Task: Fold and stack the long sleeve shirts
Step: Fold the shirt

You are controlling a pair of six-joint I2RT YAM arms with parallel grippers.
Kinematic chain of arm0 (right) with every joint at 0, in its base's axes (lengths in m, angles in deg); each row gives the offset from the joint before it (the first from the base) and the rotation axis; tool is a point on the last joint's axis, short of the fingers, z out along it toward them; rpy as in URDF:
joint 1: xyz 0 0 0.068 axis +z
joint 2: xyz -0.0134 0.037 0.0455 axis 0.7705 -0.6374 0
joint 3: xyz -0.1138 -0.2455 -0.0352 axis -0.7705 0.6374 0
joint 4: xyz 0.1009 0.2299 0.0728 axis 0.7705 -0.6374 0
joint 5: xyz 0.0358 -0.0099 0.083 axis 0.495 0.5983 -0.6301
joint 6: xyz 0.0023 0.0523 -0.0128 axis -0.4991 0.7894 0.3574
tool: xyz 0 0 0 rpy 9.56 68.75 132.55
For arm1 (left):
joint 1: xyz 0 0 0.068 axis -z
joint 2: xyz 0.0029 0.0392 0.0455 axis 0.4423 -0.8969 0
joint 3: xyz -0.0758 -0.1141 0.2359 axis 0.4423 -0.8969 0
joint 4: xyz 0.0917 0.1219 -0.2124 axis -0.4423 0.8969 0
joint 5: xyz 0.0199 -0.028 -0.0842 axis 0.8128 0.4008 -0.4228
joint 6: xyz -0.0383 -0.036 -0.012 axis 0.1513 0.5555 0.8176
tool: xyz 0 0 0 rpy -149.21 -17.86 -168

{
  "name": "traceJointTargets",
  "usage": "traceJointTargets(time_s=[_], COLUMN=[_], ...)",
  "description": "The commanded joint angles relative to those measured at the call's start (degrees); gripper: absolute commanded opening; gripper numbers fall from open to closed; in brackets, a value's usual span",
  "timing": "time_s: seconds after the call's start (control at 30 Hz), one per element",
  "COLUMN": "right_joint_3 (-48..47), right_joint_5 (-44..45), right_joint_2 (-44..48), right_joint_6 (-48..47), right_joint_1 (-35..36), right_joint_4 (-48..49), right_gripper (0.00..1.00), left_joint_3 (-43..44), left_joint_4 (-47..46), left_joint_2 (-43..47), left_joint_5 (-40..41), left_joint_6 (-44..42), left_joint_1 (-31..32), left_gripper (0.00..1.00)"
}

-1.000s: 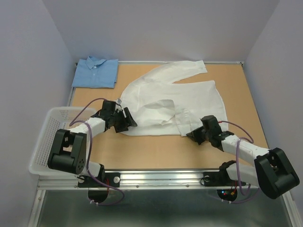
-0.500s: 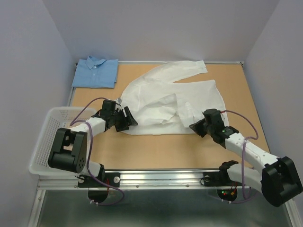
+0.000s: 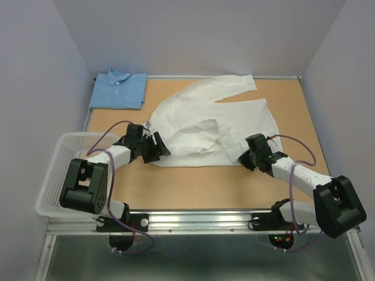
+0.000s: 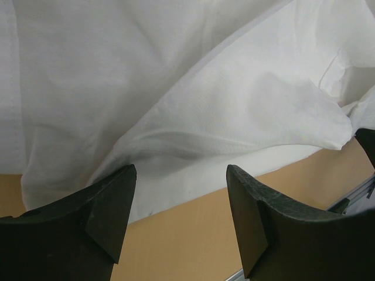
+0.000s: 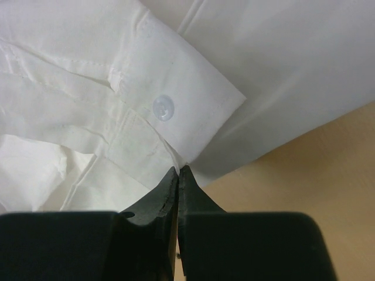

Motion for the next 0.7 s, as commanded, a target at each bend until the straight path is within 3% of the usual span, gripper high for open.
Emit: traceJointTargets(time_s=[0.0, 0.17, 0.4, 0.67], right_joint_3=[-0.9, 0.5, 1.9, 4.0], right_joint_5=[2.7, 3.0, 2.7, 1.1], right_joint_2=[-2.0, -3.1, -2.2, -0.8], right_joint_6=[-0.9, 0.2, -0.5, -1.1], right_joint_1=[-0.7, -1.9, -4.9, -7.9], right_joint_4=[3.7, 7.0, 7.9, 8.6], right_gripper=[0.05, 0.16, 0.43, 0.48], left_joint_3=[-2.1, -2.1, -2.2, -2.3], left_joint_4=[1.0, 1.1, 1.0, 1.1], left_joint_2=[-0.5, -0.4, -0.4, -0.4], left_joint_5=[1.1, 1.0, 1.0, 1.0], left_joint_6=[-1.1, -1.1, -1.1, -1.3], left_joint_1=[0.2, 0.2, 0.2, 0.2], left_gripper=[0.75, 0.75, 0.75, 0.74])
